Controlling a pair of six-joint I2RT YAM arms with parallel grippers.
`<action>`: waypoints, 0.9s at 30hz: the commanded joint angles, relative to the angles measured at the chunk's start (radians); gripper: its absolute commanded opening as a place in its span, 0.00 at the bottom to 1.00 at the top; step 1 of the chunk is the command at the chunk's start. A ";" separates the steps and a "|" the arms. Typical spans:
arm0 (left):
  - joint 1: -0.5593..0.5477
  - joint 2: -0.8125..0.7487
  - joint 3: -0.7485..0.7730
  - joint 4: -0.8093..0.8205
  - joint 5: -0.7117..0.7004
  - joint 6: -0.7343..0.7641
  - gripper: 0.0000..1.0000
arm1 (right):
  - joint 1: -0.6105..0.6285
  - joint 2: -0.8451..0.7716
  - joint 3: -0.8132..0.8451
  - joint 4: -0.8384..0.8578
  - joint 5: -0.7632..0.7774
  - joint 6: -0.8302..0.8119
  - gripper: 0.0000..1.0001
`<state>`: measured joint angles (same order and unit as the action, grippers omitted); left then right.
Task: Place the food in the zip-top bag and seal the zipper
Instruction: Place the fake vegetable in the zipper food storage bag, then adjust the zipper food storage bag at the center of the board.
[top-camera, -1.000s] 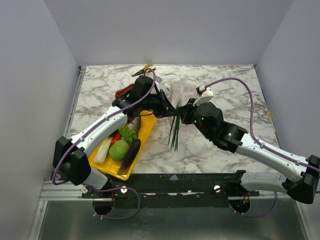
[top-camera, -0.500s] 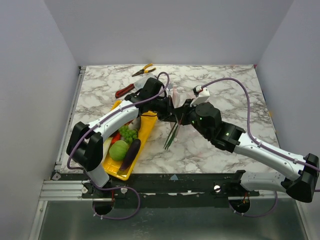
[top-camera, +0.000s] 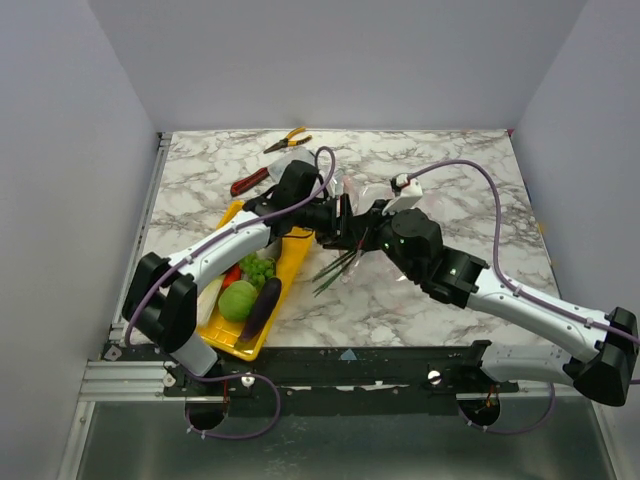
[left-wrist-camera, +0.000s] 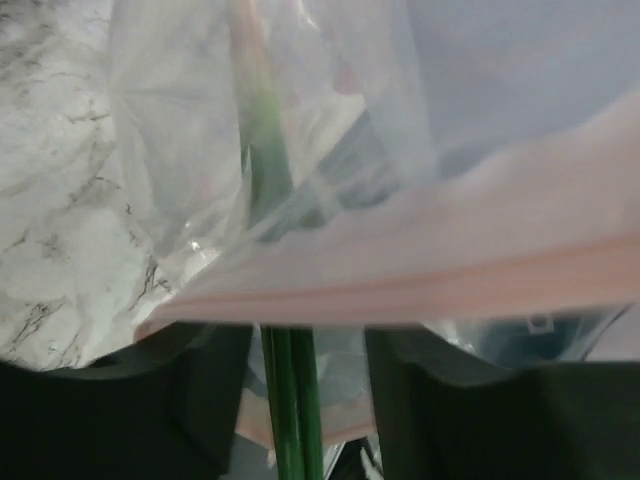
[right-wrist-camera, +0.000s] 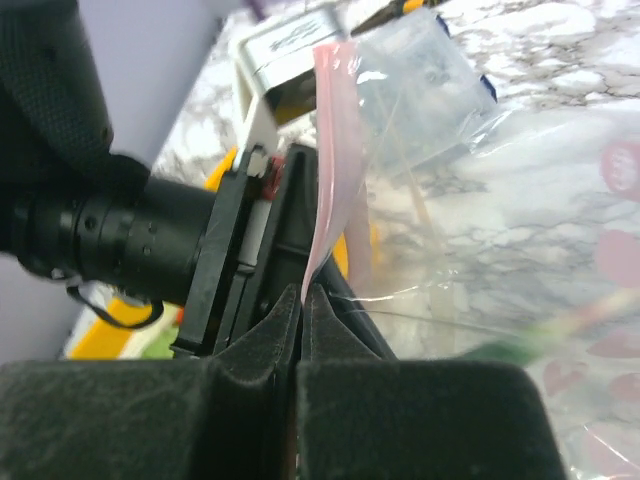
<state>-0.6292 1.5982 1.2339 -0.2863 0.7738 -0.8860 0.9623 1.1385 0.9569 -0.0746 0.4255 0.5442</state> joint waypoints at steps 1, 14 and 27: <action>-0.002 -0.132 -0.024 0.002 -0.085 -0.015 0.60 | 0.006 0.011 0.017 -0.054 0.096 0.094 0.01; 0.009 -0.447 -0.081 -0.248 -0.259 0.227 0.62 | 0.001 0.025 0.083 -0.216 0.175 0.099 0.01; 0.010 -0.507 -0.197 -0.175 -0.261 0.195 0.64 | 0.001 0.018 0.109 -0.219 0.094 0.107 0.01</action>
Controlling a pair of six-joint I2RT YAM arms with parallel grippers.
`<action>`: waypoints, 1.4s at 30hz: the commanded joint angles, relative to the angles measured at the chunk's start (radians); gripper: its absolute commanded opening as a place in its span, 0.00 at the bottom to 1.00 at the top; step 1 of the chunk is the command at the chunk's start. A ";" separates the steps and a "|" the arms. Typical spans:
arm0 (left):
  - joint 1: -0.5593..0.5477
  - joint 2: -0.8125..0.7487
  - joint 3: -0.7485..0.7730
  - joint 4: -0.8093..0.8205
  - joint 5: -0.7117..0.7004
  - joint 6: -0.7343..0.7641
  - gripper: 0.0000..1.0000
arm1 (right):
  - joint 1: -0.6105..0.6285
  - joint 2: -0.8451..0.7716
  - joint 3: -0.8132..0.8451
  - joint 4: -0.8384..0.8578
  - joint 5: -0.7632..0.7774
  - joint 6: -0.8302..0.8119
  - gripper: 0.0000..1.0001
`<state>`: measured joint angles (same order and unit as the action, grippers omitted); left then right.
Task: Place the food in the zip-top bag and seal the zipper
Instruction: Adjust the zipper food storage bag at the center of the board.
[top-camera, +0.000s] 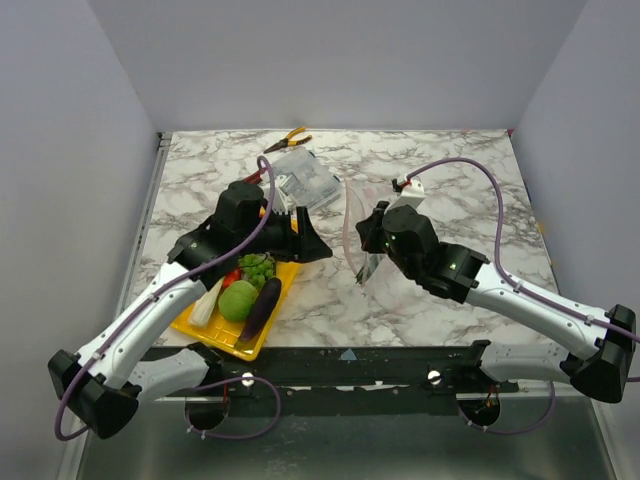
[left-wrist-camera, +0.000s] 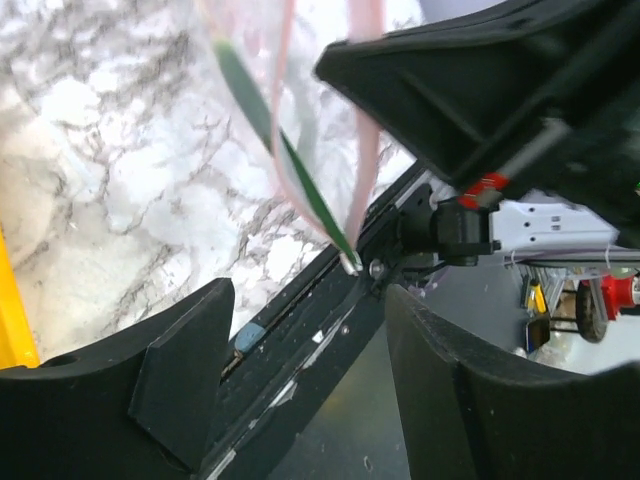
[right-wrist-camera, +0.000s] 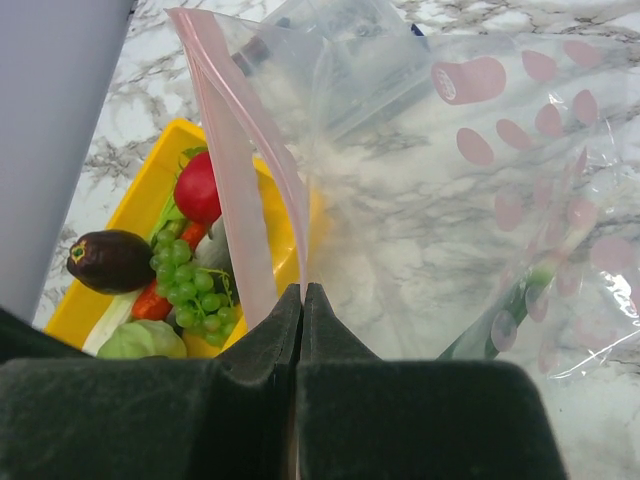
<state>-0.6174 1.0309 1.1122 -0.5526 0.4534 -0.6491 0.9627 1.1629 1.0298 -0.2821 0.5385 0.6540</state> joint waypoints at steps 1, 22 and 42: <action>-0.003 0.079 -0.082 0.114 0.066 -0.050 0.64 | 0.001 -0.010 0.034 -0.011 -0.021 -0.001 0.01; -0.105 0.302 0.094 0.156 0.073 -0.074 0.05 | 0.001 -0.058 0.182 -0.224 0.062 -0.007 0.01; -0.083 0.187 0.049 0.314 0.391 -0.611 0.00 | -0.280 0.219 0.593 -0.564 -0.176 -0.181 0.01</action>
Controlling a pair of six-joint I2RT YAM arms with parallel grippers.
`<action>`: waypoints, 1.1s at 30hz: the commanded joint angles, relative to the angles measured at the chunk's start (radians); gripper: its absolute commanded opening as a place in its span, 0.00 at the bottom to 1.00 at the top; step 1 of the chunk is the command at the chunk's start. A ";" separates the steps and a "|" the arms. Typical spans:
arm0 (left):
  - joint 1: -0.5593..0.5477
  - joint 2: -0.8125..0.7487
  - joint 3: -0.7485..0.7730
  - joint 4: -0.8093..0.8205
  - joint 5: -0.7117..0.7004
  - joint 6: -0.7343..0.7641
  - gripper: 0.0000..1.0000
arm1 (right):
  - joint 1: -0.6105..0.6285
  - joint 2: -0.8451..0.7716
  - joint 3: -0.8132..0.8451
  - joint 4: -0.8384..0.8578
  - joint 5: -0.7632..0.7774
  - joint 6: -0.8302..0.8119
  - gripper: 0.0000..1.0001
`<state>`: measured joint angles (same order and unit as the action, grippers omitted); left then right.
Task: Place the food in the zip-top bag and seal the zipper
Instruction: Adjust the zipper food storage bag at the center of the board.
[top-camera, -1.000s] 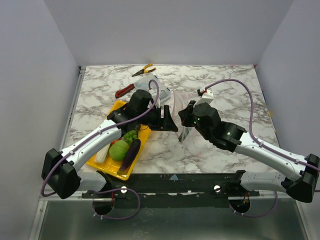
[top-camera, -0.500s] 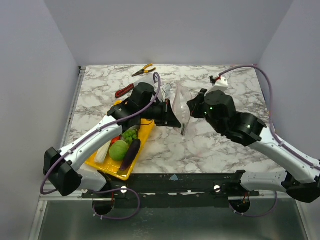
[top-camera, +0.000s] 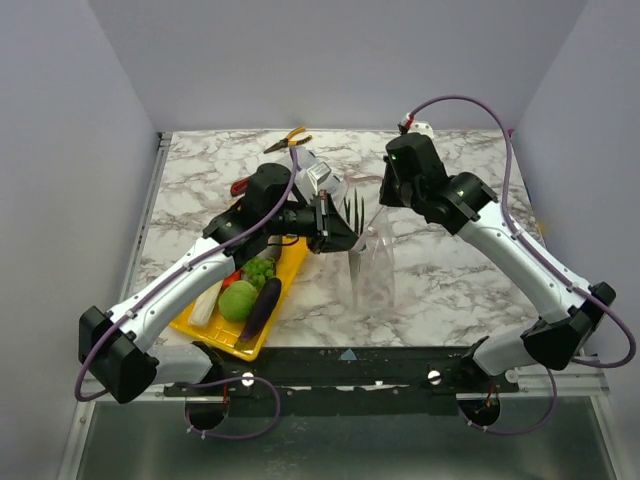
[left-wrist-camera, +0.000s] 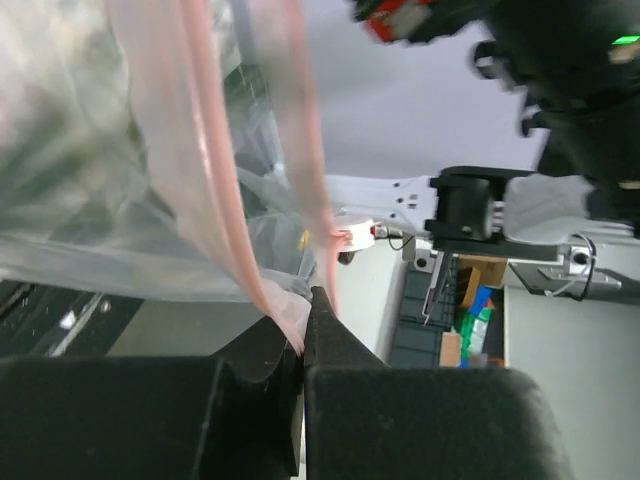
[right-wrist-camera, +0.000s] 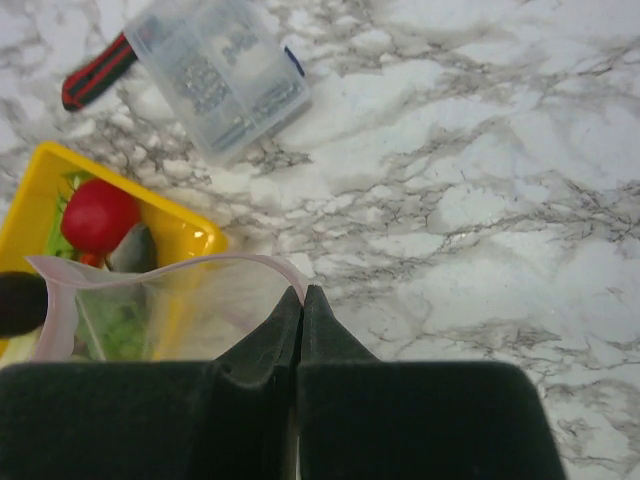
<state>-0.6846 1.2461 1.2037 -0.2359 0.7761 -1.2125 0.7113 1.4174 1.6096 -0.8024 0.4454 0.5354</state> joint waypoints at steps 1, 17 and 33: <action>-0.015 -0.034 -0.038 -0.035 0.052 -0.021 0.00 | -0.028 -0.065 0.007 -0.041 -0.110 -0.058 0.01; 0.009 -0.036 0.028 -0.148 -0.052 0.199 0.01 | -0.028 -0.250 -0.093 0.076 -0.250 -0.046 0.01; -0.052 0.084 0.016 0.019 0.031 0.086 0.03 | -0.029 -0.219 -0.149 0.097 -0.172 -0.066 0.00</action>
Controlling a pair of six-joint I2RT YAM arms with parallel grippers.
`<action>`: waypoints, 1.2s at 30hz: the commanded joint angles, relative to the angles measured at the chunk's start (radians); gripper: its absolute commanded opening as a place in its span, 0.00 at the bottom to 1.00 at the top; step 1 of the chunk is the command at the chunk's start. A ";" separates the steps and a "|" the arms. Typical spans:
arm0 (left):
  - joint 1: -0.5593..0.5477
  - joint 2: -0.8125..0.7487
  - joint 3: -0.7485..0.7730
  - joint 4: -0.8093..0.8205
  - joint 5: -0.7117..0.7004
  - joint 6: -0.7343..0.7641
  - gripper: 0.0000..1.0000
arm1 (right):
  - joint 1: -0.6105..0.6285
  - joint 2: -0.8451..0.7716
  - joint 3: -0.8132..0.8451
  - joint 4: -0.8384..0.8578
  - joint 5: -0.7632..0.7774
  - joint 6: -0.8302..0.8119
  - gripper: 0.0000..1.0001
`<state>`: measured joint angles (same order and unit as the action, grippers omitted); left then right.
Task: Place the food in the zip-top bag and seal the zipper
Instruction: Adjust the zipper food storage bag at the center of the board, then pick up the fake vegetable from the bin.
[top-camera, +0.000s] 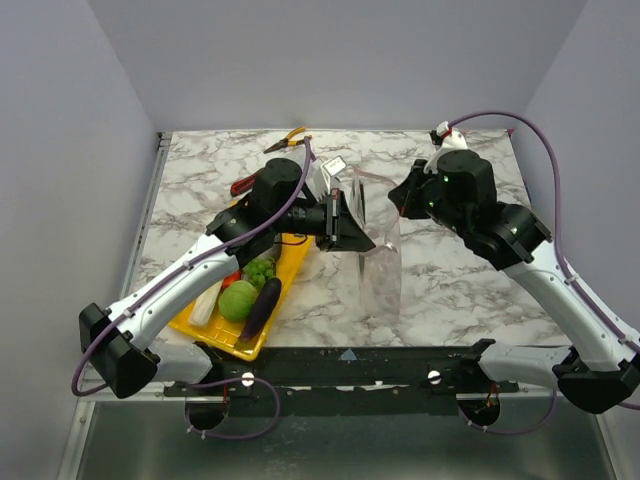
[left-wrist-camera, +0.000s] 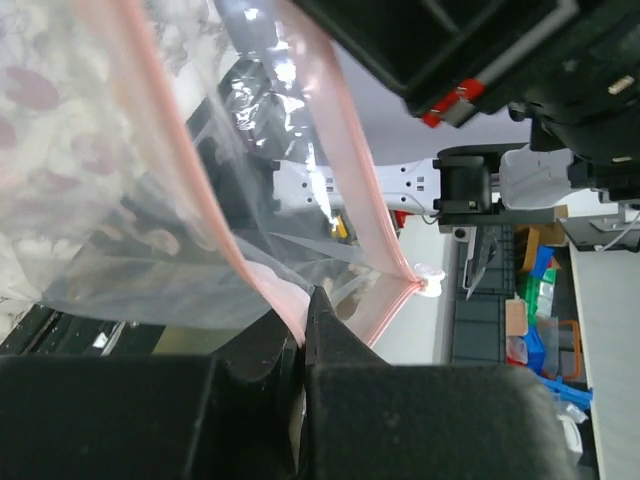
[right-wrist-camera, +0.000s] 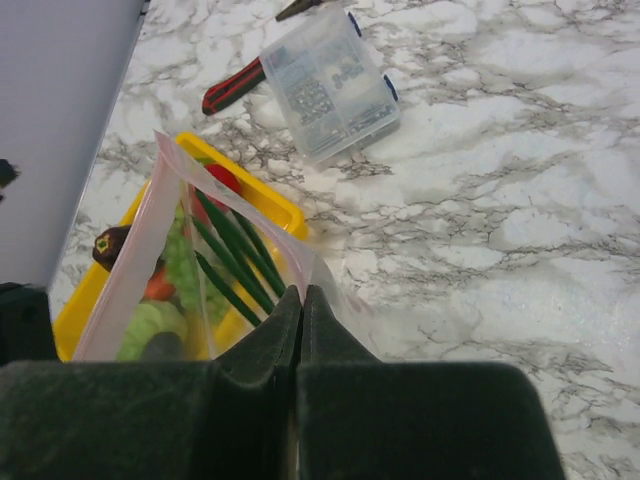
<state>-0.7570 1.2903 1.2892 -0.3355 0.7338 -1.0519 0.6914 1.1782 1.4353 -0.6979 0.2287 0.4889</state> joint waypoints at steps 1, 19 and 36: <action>0.021 0.044 -0.098 0.142 0.076 -0.092 0.04 | -0.009 0.036 0.024 -0.022 0.054 -0.013 0.00; 0.099 -0.099 -0.070 -0.106 -0.067 0.166 0.63 | -0.009 -0.012 0.004 0.003 0.044 -0.005 0.00; 0.146 -0.361 -0.239 -0.465 -0.723 0.508 0.75 | -0.009 -0.025 -0.011 0.033 0.025 0.008 0.01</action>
<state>-0.6174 0.9440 1.1709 -0.7147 0.2390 -0.6205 0.6868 1.1793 1.4307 -0.6983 0.2646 0.4892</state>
